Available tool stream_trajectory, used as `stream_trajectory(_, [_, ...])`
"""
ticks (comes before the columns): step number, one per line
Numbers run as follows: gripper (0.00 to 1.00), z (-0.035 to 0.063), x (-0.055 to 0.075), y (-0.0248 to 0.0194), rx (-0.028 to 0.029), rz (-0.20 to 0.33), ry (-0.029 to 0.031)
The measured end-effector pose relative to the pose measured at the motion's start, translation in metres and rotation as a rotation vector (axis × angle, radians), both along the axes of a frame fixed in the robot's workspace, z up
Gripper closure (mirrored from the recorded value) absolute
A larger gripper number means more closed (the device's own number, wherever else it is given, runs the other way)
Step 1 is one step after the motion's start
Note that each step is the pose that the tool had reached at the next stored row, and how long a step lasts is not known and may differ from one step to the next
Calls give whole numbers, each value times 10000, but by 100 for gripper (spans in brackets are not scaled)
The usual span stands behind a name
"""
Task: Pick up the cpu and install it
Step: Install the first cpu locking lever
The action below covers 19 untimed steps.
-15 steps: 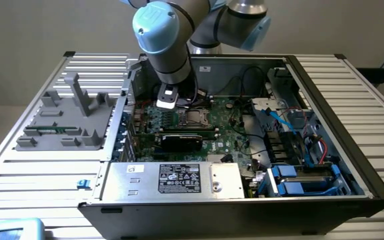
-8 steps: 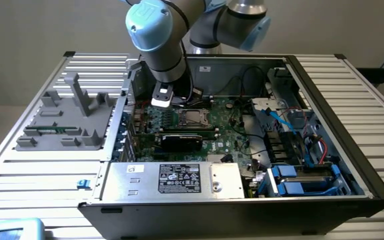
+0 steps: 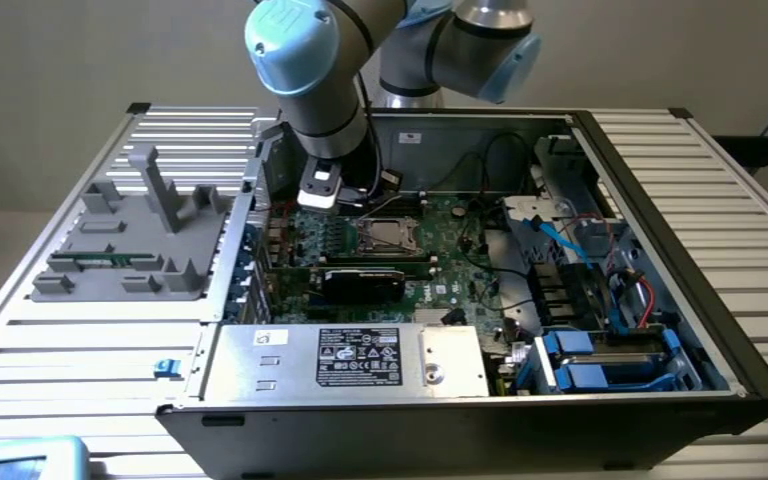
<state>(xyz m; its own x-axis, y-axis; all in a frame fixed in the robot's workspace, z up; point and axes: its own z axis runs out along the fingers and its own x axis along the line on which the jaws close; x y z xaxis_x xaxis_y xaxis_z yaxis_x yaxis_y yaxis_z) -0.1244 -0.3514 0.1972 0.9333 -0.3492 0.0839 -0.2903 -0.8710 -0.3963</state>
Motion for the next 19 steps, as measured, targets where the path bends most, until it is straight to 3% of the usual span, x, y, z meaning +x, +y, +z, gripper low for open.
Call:
stream_trajectory(5, [89,3,-2,0,-7,-1,1])
stream_trajectory(10, [89,0,-1,0,-62,-6,2])
stream_trajectory(19, [89,-8,0,3,-64,-6,1])
